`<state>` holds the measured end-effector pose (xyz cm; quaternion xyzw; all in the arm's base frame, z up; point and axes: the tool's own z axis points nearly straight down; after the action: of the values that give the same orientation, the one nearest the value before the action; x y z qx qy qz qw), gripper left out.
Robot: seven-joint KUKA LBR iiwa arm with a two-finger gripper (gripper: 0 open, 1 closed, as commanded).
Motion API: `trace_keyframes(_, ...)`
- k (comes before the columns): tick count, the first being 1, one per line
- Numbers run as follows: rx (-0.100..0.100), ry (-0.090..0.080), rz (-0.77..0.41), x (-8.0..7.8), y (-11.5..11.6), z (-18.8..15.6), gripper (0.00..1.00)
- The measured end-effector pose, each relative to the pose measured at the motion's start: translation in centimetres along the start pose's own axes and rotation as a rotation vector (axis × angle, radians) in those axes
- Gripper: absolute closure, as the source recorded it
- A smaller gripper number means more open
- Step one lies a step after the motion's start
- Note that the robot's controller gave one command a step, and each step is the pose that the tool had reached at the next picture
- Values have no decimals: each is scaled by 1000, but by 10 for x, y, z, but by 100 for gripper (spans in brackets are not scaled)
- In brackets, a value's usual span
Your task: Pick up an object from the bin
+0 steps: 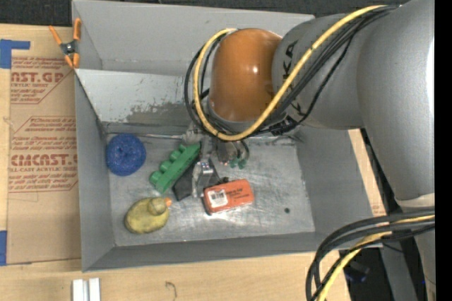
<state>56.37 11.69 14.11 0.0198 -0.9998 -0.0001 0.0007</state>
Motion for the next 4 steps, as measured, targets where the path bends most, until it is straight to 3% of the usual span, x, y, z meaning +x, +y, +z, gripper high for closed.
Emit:
trace_keyframes(1, -14, -73, 94, 17, -4, 50, 100)
trace_keyframes(2, -10, -21, 84, 30, -1, 56, 0)
trace_keyframes(3, -10, -23, 84, 30, -1, 56, 0)
trace_keyframes(4, -13, -74, 93, 7, 7, 51, 100)
